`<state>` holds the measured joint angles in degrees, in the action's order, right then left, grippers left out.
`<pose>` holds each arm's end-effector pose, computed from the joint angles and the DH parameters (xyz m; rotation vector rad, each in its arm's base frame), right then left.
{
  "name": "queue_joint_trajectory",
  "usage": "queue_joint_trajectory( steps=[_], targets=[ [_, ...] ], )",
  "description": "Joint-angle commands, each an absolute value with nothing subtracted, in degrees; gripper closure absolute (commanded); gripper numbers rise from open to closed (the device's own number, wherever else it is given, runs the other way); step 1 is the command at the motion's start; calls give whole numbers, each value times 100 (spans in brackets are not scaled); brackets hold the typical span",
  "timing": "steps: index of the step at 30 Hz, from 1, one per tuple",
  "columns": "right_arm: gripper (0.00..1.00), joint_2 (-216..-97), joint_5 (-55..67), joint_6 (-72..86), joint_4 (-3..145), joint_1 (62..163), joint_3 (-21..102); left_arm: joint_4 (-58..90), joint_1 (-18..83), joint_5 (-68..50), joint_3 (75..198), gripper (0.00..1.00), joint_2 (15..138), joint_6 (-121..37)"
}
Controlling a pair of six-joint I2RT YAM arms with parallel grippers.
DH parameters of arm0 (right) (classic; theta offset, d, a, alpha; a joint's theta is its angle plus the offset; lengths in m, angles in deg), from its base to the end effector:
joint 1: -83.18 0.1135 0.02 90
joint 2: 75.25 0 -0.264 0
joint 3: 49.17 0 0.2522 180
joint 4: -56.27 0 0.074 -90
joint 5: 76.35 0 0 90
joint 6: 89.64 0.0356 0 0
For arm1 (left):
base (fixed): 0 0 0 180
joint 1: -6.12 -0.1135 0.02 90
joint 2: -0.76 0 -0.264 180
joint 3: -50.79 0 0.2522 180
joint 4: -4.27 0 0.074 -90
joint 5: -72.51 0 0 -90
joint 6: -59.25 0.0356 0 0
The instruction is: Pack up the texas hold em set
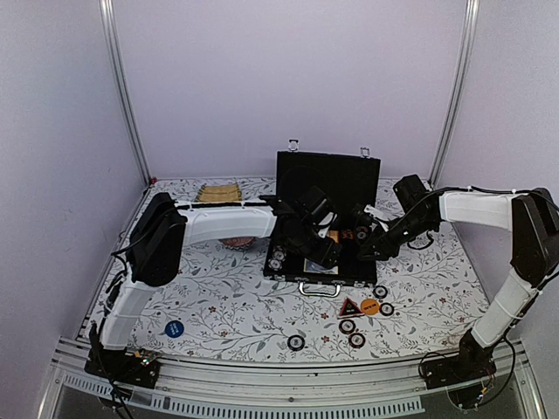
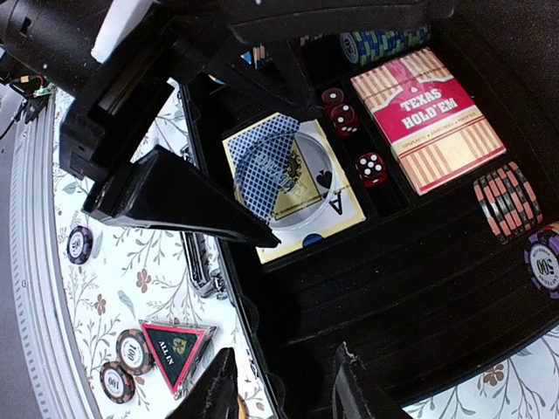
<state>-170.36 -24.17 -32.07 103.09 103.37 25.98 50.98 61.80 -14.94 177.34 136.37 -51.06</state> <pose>0.2936 0.1312 0.1965 -1.2955 2.2138 0.8155 0.2915 -0.4298 0.1679 0.8206 2.5138 -0.5476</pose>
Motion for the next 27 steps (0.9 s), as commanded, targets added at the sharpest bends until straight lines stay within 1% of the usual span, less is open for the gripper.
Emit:
queue_joint_trajectory(
  steps=[1,3,6,8,10,11,12,13,14,16,18,22,24,27],
  targets=[
    [61,-16875,-2448,-3185,10405,10316,2834,5138,6262,-1490,17889,17,13195,-5008],
    [61,-16789,-2428,-3166,10496,10319,2910,5171,6260,-1619,17869,18,12981,-4956],
    [61,-16616,-2362,-3285,10645,10322,2935,5124,6252,-2141,17628,19,12499,-4881],
    [62,-16486,-2274,-3469,10743,10325,2876,4898,6233,-2546,17243,19,12066,-4840],
    [63,-16366,-2160,-3700,10926,10379,2826,4519,6192,-2975,16532,18,11520,-4789],
    [63,-16322,-2106,-3772,11010,10444,2791,4320,6147,-3122,16181,17,11076,-4782],
    [64,-16270,-2049,-3890,11092,10543,2759,4064,6085,-3213,15814,14,10789,-4770],
    [64,-16222,-1974,-3984,11146,10685,2708,3824,6014,-3325,15385,7,10493,-4808],
    [64,-16169,-1859,-4041,11175,10851,2640,3563,5932,-3427,15000,4,10238,-4904],
    [64,-16086,-1604,-4150,11202,11241,2483,3114,5686,-3301,14216,3,9744,-5134],
    [65,-16107,-1431,-4220,11217,11533,2391,2711,5384,-2842,13593,3,9400,-5428],
    [64,-16319,-1243,-4260,11311,11838,2384,2373,4992,-2295,12771,3,9000,-5865],
    [62,-16340,-1131,-4391,11328,12011,2294,2308,4977,-2254,12507,4,8879,-5904],
    [54,-16324,-924,-4700,11334,12321,2126,2308,4979,-2204,12362,5,8797,-5949]
  ],
)
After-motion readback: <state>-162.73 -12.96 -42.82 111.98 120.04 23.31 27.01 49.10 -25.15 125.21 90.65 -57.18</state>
